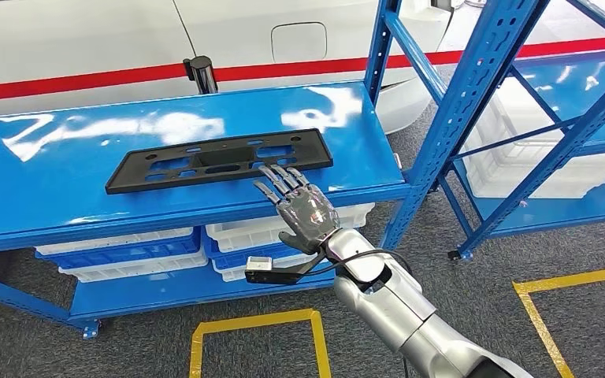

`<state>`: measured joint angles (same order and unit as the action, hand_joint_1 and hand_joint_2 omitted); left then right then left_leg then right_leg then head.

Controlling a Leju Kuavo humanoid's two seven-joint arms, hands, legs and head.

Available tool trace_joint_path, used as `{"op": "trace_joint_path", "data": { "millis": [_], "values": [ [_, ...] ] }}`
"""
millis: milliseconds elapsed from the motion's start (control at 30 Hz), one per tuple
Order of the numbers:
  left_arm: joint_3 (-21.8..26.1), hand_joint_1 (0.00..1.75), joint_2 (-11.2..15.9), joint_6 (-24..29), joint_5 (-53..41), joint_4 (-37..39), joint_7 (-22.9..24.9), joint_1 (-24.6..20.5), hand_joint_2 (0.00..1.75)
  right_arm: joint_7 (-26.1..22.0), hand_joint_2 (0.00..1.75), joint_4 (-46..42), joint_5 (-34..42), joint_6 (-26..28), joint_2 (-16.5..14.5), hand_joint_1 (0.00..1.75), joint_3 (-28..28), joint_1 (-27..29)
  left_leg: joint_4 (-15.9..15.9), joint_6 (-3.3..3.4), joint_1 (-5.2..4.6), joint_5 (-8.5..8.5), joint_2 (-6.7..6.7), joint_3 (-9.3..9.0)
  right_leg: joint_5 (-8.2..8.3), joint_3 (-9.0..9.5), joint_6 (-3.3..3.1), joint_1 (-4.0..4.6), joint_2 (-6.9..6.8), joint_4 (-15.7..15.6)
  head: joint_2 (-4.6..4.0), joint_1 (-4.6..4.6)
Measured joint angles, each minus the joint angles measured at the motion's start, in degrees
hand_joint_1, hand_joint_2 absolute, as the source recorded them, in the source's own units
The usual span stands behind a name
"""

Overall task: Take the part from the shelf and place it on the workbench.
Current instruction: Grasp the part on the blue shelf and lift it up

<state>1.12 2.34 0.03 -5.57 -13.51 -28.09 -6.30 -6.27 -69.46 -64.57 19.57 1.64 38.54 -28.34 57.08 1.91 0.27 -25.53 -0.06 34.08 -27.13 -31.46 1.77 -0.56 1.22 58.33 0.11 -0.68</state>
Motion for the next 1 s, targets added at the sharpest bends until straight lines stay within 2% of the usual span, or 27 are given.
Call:
{"op": "trace_joint_path", "data": {
  "millis": [33,67,100,167,200,233,267,300,333,367,433,500,567,600,633,700,733,767,800,867,900,933,1000],
  "values": [
    [0.01,0.0,-0.04,0.02,0.0,-0.02,0.01,-0.06,0.0,0.0,1.75,-0.15,0.01,-0.07,0.05,0.0,-0.01,-0.16,-0.28,0.33,0.06,-0.01,0.01,-0.68,-0.26,-0.28,0.32,0.08,-0.15,1.1,0.0,-0.03],
    [0.02,0.0,-0.1,0.05,-0.01,-0.04,0.02,-0.16,0.0,0.0,1.75,-0.29,0.0,-0.16,0.1,0.0,-0.02,-0.42,-0.42,0.6,0.14,-0.03,0.02,-1.33,-1.08,-1.15,0.32,0.06,-0.3,2.81,0.0,-0.08],
    [0.04,0.0,-0.16,0.08,-0.01,-0.06,0.03,-0.26,0.0,0.0,1.75,-0.43,0.0,-0.25,0.15,0.0,-0.01,-0.64,-0.53,0.75,0.21,-0.11,0.04,-1.66,-2.3,-2.8,0.2,0.0,-0.44,5.6,0.0,-0.09],
    [0.15,0.0,-0.23,0.12,-0.01,-0.09,0.03,-0.48,0.0,0.02,1.75,-0.63,-0.03,-0.44,0.28,0.0,0.02,-0.9,-0.52,0.94,0.19,-0.51,0.02,-1.96,-4.76,-7.38,0.01,-0.03,-0.53,12.82,0.0,-0.11],
    [0.23,0.0,-0.27,0.13,-0.01,-0.11,0.03,-0.53,0.0,0.04,1.75,-0.68,-0.07,-0.5,0.37,0.0,0.03,-0.89,-0.51,0.95,0.18,-0.73,0.0,-2.14,-5.45,-9.28,0.11,-0.03,-0.53,15.38,0.0,-0.09],
    [0.32,0.0,-0.31,0.13,-0.02,-0.12,0.03,-0.55,0.0,0.07,1.75,-0.71,-0.11,-0.56,0.46,0.0,0.03,-0.87,-0.5,0.92,0.18,-0.95,-0.02,-2.35,-5.54,-10.45,0.4,-0.03,-0.54,16.56,0.0,-0.1],
    [0.4,0.0,-0.36,0.13,-0.03,-0.13,0.03,-0.54,0.0,0.08,1.75,-0.75,-0.15,-0.6,0.56,0.0,0.03,-0.86,-0.49,0.84,0.18,-1.2,-0.06,-2.68,-4.73,-10.55,0.88,-0.04,-0.55,15.73,0.0,-0.09],
    [0.46,0.0,-0.43,0.13,-0.05,-0.13,0.03,-0.54,0.0,0.09,1.75,-0.84,-0.17,-0.62,0.63,0.0,0.03,-0.89,-0.49,0.74,0.19,-1.49,-0.08,-3.1,-3.24,-9.76,1.38,-0.05,-0.6,13.23,0.0,-0.1],
    [0.51,0.0,-0.51,0.13,-0.08,-0.15,0.03,-0.56,0.0,0.09,1.75,-0.97,-0.19,-0.63,0.68,0.0,0.03,-0.95,-0.49,0.59,0.2,-1.87,-0.1,-3.63,-1.13,-8.34,1.93,-0.08,-0.71,9.43,0.0,-0.1],
    [0.58,0.0,-0.59,0.12,-0.09,-0.16,0.03,-0.59,0.0,0.09,1.75,-1.1,-0.19,-0.66,0.74,0.0,0.03,-0.99,-0.48,0.36,0.17,-2.33,-0.09,-4.12,1.02,-6.82,2.14,-0.08,-0.95,5.29,0.0,-0.08],
    [0.76,0.0,-0.66,0.13,-0.09,-0.21,0.02,-0.71,0.0,0.1,1.75,-1.31,-0.2,-0.74,0.78,0.0,0.05,-1.15,-0.48,-0.28,0.04,-3.18,-0.03,-4.77,2.79,-4.73,1.06,0.16,-1.43,0.02,0.0,-0.03],
    [0.9,0.0,-0.68,0.14,-0.09,-0.25,-0.01,-0.77,0.0,0.14,1.75,-1.52,-0.23,-0.84,0.84,0.0,0.05,-1.23,-0.21,-0.89,-0.06,-3.49,0.09,-5.08,2.63,-4.2,-0.69,0.3,-1.44,-0.77,0.0,-0.01],
    [0.96,0.0,-0.69,0.14,-0.15,-0.28,-0.08,-0.76,0.0,0.19,1.75,-1.8,-0.25,-0.88,0.87,0.0,0.04,-1.26,1.05,-1.34,0.11,-3.83,0.16,-4.81,2.88,-3.32,-1.53,-0.1,-1.21,-1.06,0.0,-0.03],
    [0.99,0.0,-0.69,0.14,-0.19,-0.3,-0.13,-0.79,0.0,0.22,1.75,-1.9,-0.25,-0.9,0.82,0.0,0.05,-1.34,2.8,-1.58,0.22,-4.4,0.14,-3.99,2.68,-2.77,-1.87,-0.28,-1.15,-1.17,0.0,-0.04],
    [1.04,0.0,-0.66,0.14,-0.23,-0.3,-0.16,-0.81,0.0,0.22,1.75,-1.99,-0.24,-0.91,0.76,0.0,0.06,-1.4,5.74,-1.9,0.34,-5.46,0.11,-2.39,2.42,-2.26,-2.23,-0.38,-1.11,-1.28,0.0,-0.02],
    [1.14,0.0,-0.63,0.14,-0.25,-0.3,-0.19,-0.8,0.0,0.22,1.75,-2.05,-0.24,-0.93,0.7,0.0,0.1,-1.43,12.99,-2.5,0.46,-8.2,0.06,2.24,1.81,-1.64,-2.77,-0.34,-1.03,-1.29,0.0,0.02],
    [1.2,0.0,-0.63,0.14,-0.25,-0.3,-0.19,-0.75,0.0,0.22,1.75,-2.06,-0.24,-0.95,0.69,0.0,0.13,-1.36,15.54,-2.7,0.52,-9.01,0.05,4.43,1.51,-1.37,-2.86,-0.33,-0.95,-1.28,0.0,0.02],
    [1.26,0.0,-0.63,0.14,-0.25,-0.3,-0.19,-0.71,0.0,0.22,1.75,-2.06,-0.24,-0.95,0.7,0.0,0.15,-1.28,16.27,-2.78,0.57,-8.73,0.06,5.78,1.19,-1.07,-2.82,-0.32,-0.86,-1.28,0.0,0.02],
    [1.31,0.0,-0.63,0.14,-0.25,-0.3,-0.19,-0.68,0.0,0.22,1.75,-2.06,-0.24,-0.95,0.7,0.0,0.17,-1.22,14.94,-2.75,0.62,-7.14,0.07,6.06,0.86,-0.65,-2.71,-0.32,-0.77,-1.28,0.0,0.03],
    [1.37,0.0,-0.58,0.14,-0.25,-0.3,-0.19,-0.69,0.0,0.22,1.75,-2.08,-0.24,-0.95,0.66,0.0,0.19,-1.21,7.63,-2.34,0.67,-1.62,0.07,3.9,0.1,0.33,-2.39,-0.32,-0.64,-1.31,0.0,0.02],
    [1.38,0.0,-0.55,0.14,-0.25,-0.29,-0.19,-0.71,0.0,0.22,1.75,-2.09,-0.24,-0.96,0.62,0.0,0.19,-1.24,4.12,-2.06,0.55,-0.2,0.09,2.64,-0.25,0.79,-2.17,-0.24,-0.56,-1.34,0.0,0.0],
    [1.38,0.0,-0.52,0.14,-0.25,-0.3,-0.19,-0.73,0.0,0.23,1.75,-2.1,-0.24,-0.97,0.58,0.0,0.2,-1.28,1.79,-1.71,0.39,0.35,0.06,1.73,-0.55,1.04,-1.89,-0.16,-0.5,-1.4,0.0,-0.01],
    [1.39,0.0,-0.49,0.15,-0.25,-0.3,-0.19,-0.7,0.0,0.23,1.75,-2.11,-0.25,-0.99,0.53,0.0,0.22,-1.3,0.48,-0.94,0.01,-0.09,-0.01,1.01,-0.71,1.46,-1.17,0.16,-0.39,-1.19,0.0,-0.01]
  ]
}}
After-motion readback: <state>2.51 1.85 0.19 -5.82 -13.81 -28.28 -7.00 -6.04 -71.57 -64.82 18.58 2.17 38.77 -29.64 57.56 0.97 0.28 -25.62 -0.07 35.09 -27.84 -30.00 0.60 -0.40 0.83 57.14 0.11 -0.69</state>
